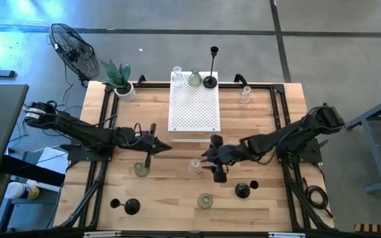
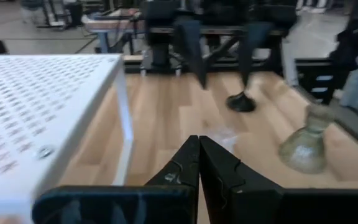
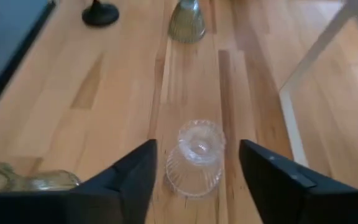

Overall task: Pick & Place candle stick holders
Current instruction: Put the left transparent candle holder on the shelf aligned with the transparent candle holder

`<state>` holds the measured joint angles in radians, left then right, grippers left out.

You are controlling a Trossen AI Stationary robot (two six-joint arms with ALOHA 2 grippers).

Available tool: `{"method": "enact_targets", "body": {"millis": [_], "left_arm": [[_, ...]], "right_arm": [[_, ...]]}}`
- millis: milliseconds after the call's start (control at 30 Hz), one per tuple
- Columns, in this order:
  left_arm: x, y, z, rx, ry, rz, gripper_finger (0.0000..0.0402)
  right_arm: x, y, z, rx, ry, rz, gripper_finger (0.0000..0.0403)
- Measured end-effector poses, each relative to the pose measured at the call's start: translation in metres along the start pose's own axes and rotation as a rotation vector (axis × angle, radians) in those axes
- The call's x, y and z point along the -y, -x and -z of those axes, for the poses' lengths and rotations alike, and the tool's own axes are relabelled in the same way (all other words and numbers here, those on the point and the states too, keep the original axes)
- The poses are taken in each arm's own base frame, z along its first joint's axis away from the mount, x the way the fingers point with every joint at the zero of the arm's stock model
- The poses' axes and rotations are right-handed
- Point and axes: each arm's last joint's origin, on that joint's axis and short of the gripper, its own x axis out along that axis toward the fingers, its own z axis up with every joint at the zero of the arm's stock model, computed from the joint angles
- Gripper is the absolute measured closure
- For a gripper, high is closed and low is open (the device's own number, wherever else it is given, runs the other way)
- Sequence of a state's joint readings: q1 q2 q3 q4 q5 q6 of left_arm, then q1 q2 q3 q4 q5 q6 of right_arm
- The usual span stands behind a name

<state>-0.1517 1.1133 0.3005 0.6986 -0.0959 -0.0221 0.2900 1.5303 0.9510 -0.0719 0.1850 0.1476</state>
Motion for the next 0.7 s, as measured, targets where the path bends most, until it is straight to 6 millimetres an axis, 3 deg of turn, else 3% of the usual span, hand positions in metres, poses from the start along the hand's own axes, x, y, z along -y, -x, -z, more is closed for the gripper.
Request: {"method": "enact_targets", "body": {"millis": [300, 700], "left_arm": [[-0.016, 0.002, 0.005, -0.01, -0.033, -0.074, 0.0399], [-0.016, 0.002, 0.006, -0.016, -0.071, -0.074, 0.0399]], "right_arm": [[-0.001, -0.034, 0.001, -0.055, 0.003, 0.03, 0.0101], [0.012, -0.066, 0.016, -0.089, 0.024, 0.009, 0.0098]]}}
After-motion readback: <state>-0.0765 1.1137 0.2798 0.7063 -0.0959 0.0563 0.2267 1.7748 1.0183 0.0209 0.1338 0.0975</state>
